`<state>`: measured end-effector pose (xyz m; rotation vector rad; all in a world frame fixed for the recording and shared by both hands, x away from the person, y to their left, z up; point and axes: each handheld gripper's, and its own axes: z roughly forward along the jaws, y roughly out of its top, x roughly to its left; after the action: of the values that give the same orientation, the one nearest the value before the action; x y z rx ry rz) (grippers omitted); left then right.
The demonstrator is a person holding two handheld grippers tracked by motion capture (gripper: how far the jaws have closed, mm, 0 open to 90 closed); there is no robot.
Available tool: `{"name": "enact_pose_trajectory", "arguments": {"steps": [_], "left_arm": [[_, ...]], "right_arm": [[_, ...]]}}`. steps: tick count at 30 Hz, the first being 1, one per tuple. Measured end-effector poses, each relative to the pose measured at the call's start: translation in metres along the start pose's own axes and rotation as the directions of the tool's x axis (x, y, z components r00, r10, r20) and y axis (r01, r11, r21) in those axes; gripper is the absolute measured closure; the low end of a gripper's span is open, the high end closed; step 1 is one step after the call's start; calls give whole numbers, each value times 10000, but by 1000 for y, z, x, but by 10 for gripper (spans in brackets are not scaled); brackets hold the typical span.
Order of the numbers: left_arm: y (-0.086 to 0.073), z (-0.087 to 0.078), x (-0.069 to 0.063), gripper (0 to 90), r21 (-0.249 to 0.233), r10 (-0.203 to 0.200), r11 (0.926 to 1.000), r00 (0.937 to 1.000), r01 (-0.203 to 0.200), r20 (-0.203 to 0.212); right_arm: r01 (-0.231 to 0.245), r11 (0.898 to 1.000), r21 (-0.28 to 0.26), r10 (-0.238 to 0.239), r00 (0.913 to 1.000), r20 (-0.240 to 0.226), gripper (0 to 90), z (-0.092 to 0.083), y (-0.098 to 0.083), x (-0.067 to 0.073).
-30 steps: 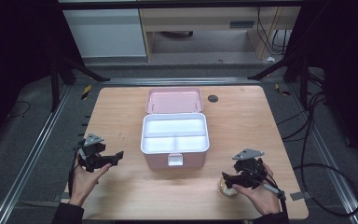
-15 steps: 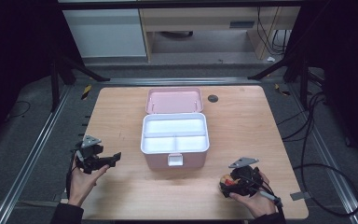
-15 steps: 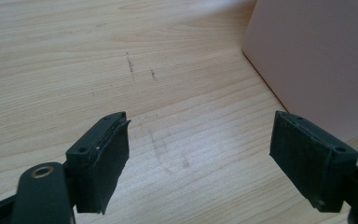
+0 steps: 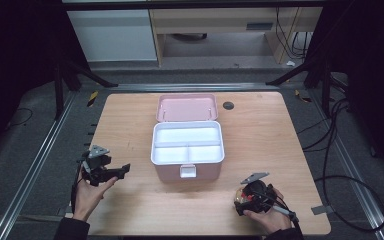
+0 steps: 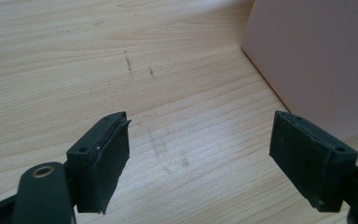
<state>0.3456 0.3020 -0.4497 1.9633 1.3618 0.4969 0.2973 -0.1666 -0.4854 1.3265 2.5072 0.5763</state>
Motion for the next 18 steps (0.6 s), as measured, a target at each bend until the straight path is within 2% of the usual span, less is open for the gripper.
{"name": "enact_pose_trajectory", "arguments": {"steps": [7,18], "left_arm": [[0,3,-2,197,160,119,9998,9999,-120,38],[0,5,-4,198,284,205,9994,9997,-207,90]], "right_arm": [[67,9988,489,-65,10000,-33,195,6,-1,0],[93,9972,738,-89,9999,-52,203,7,2,-1]]}}
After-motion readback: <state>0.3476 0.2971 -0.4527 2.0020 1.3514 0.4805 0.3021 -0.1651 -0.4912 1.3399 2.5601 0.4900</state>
